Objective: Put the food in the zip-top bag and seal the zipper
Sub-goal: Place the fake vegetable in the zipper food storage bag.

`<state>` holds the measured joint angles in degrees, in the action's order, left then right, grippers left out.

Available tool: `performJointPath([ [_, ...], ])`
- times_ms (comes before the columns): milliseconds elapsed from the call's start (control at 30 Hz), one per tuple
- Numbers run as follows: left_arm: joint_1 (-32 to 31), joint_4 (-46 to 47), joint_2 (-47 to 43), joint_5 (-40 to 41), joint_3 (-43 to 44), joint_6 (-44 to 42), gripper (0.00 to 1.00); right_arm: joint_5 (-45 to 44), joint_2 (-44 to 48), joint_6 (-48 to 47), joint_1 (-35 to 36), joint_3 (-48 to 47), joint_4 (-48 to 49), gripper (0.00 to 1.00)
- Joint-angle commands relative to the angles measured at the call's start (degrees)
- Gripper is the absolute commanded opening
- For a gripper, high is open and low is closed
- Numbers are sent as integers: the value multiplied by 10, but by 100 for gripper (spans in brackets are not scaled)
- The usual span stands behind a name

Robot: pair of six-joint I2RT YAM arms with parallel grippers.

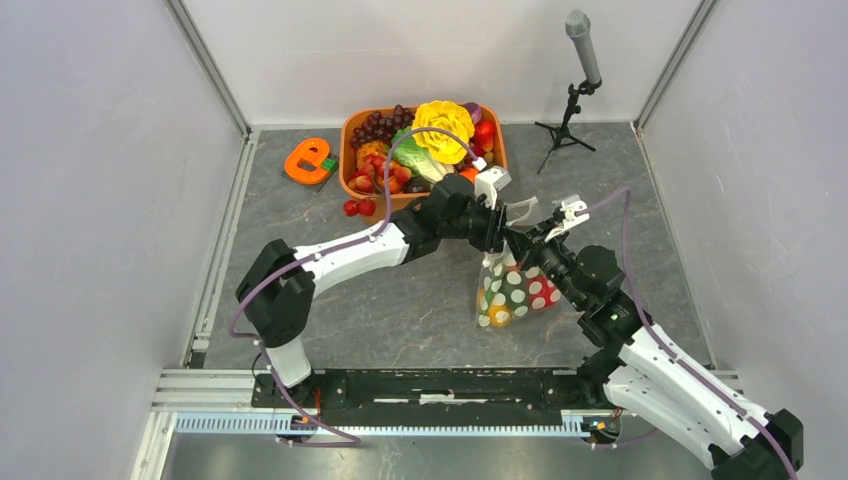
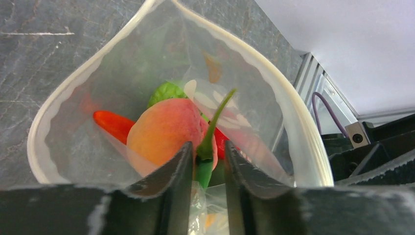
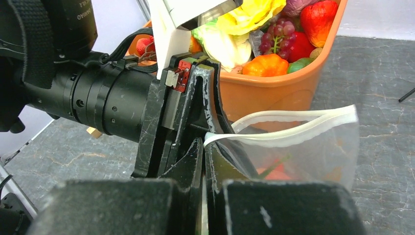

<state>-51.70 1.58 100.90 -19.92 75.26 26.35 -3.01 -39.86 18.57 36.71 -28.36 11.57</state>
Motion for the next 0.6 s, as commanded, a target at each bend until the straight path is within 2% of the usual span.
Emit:
performJointPath([
  [0,-5,-21,-3,-81,18,-46,41,-43,21,-1,2,0,50,2],
  [100,-1,-22,-22,-70,7,-58,52,-60,29,1,2,9,50,3],
  [300,10,-21,-73,-66,-5,-62,63,-58,38,-5,2,25,60,2],
  [500,13,-18,-159,-49,-35,-81,80,-48,49,-31,2,43,82,2],
  [567,15,-28,-178,-40,-39,-88,82,-49,49,-29,2,51,93,1],
])
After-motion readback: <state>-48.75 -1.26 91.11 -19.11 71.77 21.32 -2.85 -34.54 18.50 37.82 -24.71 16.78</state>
